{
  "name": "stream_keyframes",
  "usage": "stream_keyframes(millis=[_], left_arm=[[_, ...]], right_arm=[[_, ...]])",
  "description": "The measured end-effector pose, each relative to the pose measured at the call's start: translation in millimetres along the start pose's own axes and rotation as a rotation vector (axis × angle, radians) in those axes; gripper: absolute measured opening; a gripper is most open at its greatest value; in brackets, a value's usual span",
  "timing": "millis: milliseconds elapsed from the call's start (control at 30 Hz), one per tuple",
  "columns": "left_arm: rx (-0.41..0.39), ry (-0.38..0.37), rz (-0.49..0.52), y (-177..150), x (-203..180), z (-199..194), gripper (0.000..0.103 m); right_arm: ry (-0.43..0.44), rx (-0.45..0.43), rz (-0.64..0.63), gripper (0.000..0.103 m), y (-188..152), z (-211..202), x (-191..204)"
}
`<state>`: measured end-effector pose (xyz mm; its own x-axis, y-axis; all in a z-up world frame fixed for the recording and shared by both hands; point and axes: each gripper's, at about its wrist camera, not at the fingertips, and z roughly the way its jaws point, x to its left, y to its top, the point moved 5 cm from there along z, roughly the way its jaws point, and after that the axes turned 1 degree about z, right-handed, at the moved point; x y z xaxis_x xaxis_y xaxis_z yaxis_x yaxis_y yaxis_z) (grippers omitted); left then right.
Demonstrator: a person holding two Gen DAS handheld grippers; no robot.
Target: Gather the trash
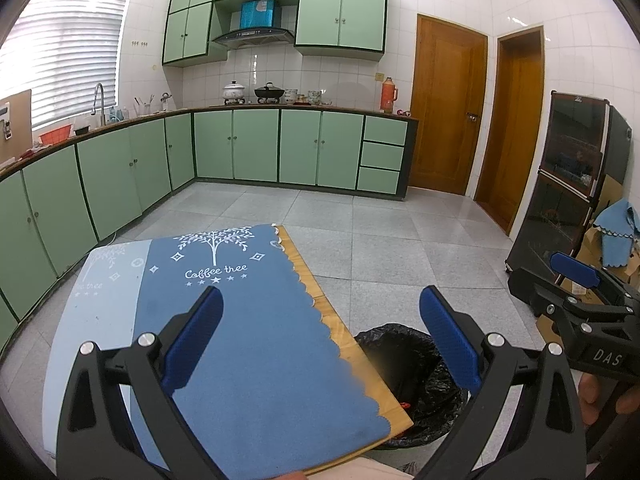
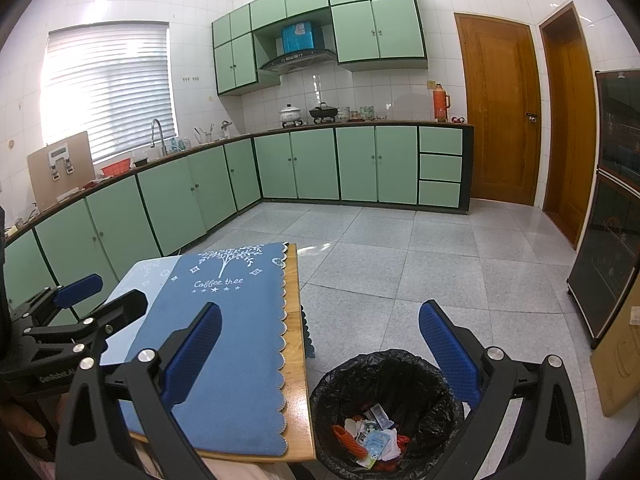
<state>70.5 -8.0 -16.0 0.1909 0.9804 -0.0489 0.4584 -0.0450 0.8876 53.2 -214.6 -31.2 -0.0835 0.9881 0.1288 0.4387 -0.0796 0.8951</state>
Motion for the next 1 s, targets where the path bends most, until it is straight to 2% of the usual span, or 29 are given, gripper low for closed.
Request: stream_keyframes(millis=[1000], left_arm=[[0.001, 0.002, -0.002, -3.2, 2.0, -0.5, 0.096]], right_arm=[[0.0, 0.009, 0.006, 0.097, -5.5, 7.5, -0.2]])
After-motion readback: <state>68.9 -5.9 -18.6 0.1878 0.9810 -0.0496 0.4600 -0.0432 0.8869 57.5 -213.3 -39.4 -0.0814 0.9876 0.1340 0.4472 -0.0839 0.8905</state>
